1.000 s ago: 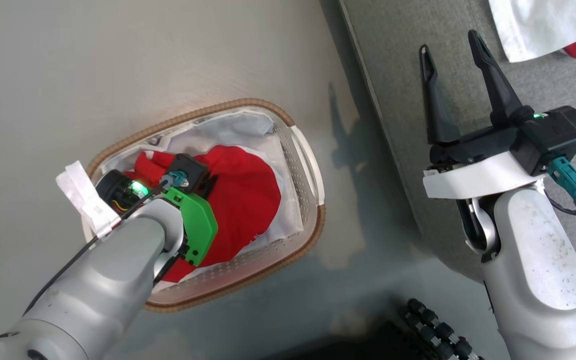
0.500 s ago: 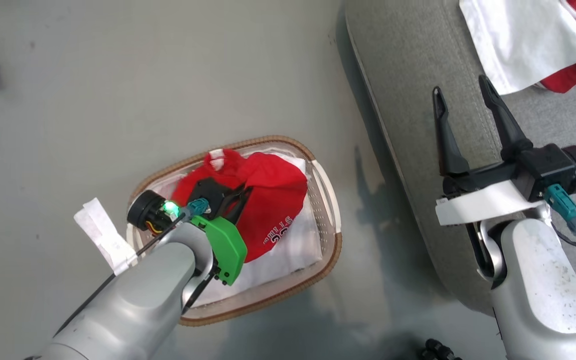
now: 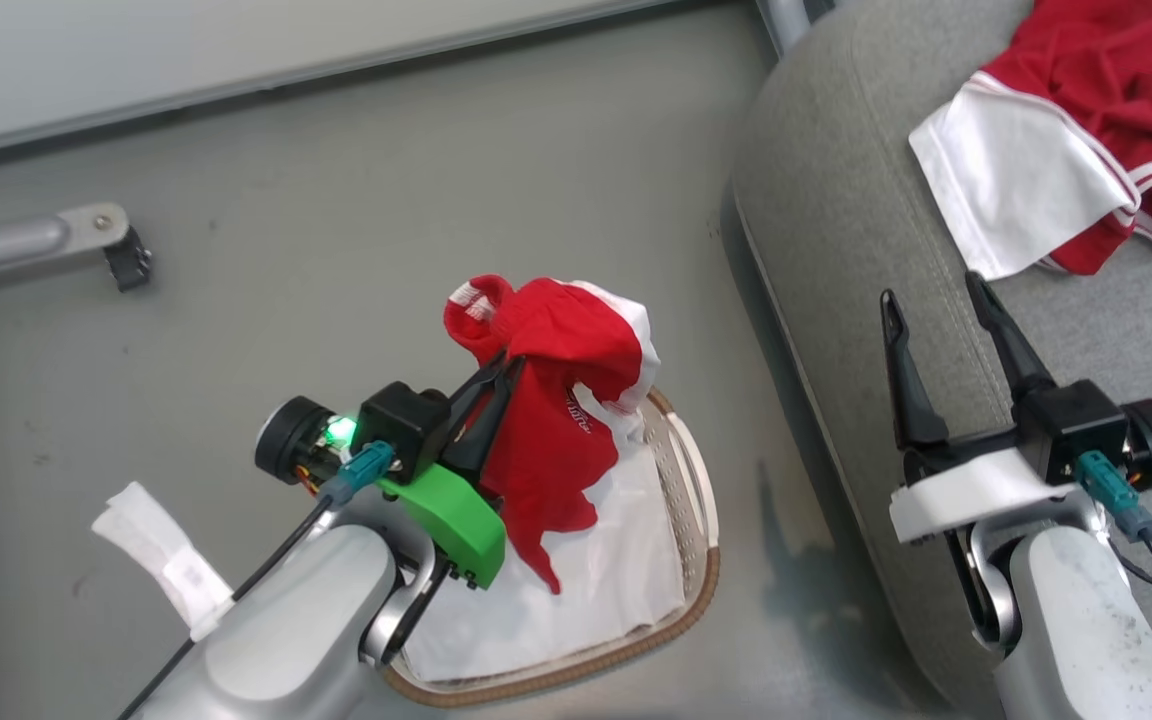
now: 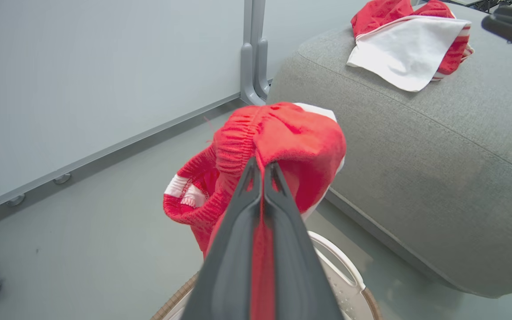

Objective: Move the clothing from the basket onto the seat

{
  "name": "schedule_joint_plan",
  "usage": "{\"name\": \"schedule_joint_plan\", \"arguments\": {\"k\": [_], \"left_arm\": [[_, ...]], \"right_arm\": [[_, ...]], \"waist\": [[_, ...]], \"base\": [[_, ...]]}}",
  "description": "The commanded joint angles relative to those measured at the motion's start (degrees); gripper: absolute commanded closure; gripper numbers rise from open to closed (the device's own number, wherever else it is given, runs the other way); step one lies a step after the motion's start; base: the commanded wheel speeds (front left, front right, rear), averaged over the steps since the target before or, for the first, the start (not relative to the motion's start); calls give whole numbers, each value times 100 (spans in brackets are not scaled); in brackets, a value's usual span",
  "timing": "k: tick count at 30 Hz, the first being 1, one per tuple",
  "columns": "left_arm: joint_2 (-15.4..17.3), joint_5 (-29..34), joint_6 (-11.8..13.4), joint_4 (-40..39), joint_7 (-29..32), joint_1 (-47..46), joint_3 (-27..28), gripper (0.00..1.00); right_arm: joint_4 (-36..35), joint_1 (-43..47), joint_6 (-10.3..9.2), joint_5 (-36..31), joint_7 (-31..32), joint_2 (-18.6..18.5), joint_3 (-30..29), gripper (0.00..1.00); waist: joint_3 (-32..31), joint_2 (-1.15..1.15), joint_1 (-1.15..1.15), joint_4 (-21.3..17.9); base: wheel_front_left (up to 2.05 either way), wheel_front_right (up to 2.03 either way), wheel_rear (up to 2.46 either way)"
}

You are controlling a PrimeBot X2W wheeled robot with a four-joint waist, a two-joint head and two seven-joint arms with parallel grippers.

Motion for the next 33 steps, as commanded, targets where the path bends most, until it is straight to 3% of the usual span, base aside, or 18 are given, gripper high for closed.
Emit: {"name": "schedule_joint_plan", "arguments": {"k": [1,8,21,33], "left_arm": [[68,88,21,-121,-20,140,114,100],[298,480,-38,-601,-20,173,532,100],[741,827,-295,-912,310,-952,663,100],[725,1032,-501,-1149,689,-1756,516,100]], "right_arm": [[34,150,-8,-23,-2,-19,-13,0],[134,436,-8,-4,-2,-18,38,0],[220,549,-8,28,-2,-18,362,0],[240,101,-8,69,-1,-16,1193,0]], "waist": [[-614,0,1,273],[-1146,0,1,317],[-1593,0,1,264],[-1724,0,1,219]], "base": [[0,0,0],[0,0,0],[0,0,0],[0,0,0]]}}
